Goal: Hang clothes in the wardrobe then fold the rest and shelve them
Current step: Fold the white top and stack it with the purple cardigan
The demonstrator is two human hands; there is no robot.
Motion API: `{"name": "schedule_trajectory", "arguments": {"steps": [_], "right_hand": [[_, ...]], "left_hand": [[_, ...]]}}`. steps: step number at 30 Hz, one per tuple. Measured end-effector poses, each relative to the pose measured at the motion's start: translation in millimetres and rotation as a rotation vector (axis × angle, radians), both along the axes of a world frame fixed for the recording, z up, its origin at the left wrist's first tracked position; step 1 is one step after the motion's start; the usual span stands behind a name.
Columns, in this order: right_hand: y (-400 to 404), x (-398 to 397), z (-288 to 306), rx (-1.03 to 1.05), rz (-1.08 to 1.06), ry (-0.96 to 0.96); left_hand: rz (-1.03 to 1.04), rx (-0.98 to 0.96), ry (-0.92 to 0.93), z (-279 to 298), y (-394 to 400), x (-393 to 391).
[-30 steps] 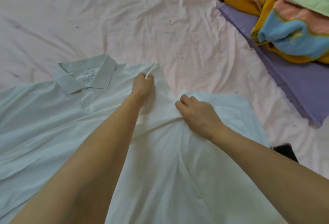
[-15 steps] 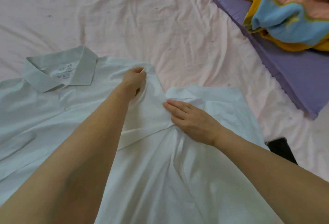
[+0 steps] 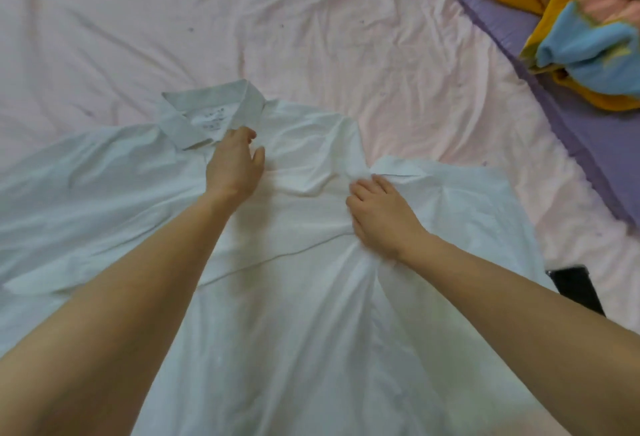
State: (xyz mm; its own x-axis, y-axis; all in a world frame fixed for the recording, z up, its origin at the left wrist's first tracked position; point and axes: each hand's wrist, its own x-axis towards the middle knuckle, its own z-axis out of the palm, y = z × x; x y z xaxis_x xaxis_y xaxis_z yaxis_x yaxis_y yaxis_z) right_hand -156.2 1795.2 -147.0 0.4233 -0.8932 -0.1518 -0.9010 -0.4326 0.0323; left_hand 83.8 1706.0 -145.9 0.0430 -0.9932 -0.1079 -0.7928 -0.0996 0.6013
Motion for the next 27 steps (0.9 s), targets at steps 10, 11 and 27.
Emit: {"name": "schedule_trajectory", "arguments": {"steps": [10, 11, 27], "right_hand": [[76.8, 207.1, 27.3, 0.176, 0.000, -0.387], [83.0, 219.4, 25.2, 0.182, -0.001, -0.400], [108.2, 309.4, 7.0, 0.000, 0.184, -0.252]], "left_hand": [[0.457, 0.096, -0.078, 20.1, 140.0, 207.2], [0.476, 0.136, -0.044, 14.0, 146.4, 219.5], [0.551, 0.257, 0.343, 20.6, 182.8, 252.7]]}}
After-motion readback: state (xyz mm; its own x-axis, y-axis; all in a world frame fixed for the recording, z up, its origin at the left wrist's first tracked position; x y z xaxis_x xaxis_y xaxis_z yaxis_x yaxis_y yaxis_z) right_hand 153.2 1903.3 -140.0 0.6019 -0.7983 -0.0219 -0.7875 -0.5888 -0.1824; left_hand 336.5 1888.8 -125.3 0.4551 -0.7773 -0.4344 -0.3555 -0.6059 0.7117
